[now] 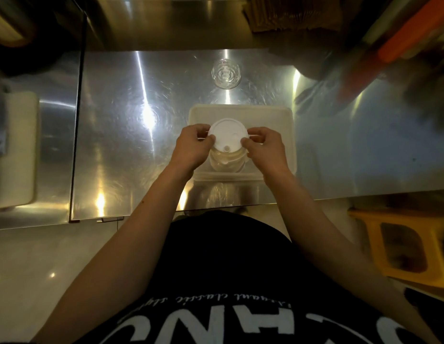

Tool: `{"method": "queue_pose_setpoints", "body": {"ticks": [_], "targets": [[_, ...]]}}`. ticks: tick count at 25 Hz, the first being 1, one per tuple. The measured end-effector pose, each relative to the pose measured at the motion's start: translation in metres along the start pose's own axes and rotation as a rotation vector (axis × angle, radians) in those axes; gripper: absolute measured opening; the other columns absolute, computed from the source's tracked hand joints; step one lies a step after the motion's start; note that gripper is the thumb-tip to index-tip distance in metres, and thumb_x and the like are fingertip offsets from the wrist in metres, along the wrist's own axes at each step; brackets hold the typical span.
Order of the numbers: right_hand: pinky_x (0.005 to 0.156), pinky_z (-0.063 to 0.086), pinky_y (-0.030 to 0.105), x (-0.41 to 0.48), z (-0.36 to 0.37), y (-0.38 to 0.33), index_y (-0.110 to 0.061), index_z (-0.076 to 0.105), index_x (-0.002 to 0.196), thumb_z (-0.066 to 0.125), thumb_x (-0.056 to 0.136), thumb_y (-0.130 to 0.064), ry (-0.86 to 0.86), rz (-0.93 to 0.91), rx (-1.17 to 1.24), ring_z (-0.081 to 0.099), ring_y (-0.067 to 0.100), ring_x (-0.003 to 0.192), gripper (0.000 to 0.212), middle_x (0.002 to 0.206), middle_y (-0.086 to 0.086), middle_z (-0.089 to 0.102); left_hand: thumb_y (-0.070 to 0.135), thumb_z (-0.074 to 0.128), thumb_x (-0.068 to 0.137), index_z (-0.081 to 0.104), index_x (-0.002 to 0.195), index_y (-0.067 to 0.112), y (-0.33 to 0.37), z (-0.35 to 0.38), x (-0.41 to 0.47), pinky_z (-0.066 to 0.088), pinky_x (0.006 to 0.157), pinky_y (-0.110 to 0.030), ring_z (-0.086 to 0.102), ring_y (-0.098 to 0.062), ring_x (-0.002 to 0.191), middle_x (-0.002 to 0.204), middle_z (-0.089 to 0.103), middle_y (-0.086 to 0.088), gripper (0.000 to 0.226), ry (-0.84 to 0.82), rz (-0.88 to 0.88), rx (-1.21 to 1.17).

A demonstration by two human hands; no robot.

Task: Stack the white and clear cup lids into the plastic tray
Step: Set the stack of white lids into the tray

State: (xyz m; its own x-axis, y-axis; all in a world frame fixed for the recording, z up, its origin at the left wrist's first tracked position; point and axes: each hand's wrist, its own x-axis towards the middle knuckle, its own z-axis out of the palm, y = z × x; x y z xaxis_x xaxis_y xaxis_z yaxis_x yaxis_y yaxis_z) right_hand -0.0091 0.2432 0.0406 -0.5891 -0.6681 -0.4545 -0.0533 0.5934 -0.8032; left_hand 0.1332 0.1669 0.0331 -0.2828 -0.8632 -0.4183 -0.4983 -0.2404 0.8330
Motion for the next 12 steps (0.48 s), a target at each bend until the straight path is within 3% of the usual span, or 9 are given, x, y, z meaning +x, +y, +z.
{"method": "queue_pose_setpoints", "body": {"ticks": [7, 12], "targets": [[0.09, 0.057, 0.044, -0.005, 0.001, 0.01, -0.011, 0.065, 0.118, 0.063, 0.083, -0.019, 0.001, 0.057, -0.066, 0.068, 0.021, 0.097, 0.036, 0.11, 0.01, 0.071, 0.017, 0.057, 0.093, 0.059, 0.127, 0.011, 0.0, 0.001, 0.0, 0.048, 0.099, -0.035, 0.061, -0.021, 0.114, 0.125, 0.064, -0.009, 0.035, -0.066, 0.027, 0.155], [0.07, 0.051, 0.022, -0.007, 0.002, 0.012, -0.011, 0.062, 0.121, 0.067, 0.083, -0.018, -0.036, 0.022, -0.128, 0.063, 0.015, 0.091, 0.039, 0.112, 0.01, 0.07, 0.014, 0.056, 0.092, 0.062, 0.124, 0.009, -0.003, 0.004, -0.002, 0.046, 0.095, -0.032, 0.062, -0.024, 0.112, 0.122, 0.066, -0.011, 0.032, -0.063, 0.085, 0.259]]}}
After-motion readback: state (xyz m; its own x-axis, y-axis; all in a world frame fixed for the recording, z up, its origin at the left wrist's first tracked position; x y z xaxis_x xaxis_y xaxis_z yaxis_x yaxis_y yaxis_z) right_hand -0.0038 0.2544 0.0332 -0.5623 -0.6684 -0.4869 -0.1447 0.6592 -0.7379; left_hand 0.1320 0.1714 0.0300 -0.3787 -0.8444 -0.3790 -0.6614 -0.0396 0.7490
